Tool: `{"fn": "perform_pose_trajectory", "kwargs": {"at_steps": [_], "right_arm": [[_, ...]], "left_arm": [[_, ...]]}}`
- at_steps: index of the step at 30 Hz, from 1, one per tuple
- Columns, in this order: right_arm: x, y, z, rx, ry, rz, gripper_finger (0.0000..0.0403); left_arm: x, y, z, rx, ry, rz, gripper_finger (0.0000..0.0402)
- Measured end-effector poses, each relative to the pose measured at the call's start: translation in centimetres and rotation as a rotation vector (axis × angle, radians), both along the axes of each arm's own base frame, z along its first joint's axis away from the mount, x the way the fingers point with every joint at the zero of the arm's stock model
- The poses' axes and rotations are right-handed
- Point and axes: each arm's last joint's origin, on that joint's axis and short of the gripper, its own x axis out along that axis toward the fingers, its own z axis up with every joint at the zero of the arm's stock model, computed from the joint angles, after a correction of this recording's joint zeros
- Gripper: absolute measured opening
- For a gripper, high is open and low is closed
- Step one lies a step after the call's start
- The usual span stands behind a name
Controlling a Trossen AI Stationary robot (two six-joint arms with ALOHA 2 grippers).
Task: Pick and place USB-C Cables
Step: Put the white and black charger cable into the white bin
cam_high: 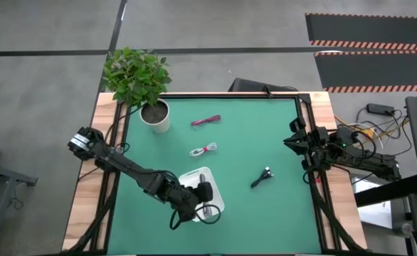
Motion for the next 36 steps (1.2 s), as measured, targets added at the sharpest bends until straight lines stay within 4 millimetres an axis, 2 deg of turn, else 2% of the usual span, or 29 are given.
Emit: {"fn": "perform_pose_trajectory", "kwargs": {"at_steps": [6,18,26,36], "right_arm": [[0.0,0.0,0.0,-0.001,-0.001,-0.001,0.0028],[-0.1,0.0,0.2,-0.020,-0.014,-0.007,0.0028],[-0.1,0.0,0.2,-0.024,-0.014,-0.009,0.0028],[-0.1,0.0,0.2,-0.020,-0.013,-0.007,0.0028]], "left_arm": [[-0.3,0.1,-1.3,-0.014,0.025,-0.037,0.0010],[0.2,1.0,-1.3,-0.041,0.028,-0.025,0.0010],[0.2,1.3,-2.6,-0.102,0.001,0.008,0.0016],[0.5,1.8,-2.8,-0.104,0.005,0.024,0.0021]]}}
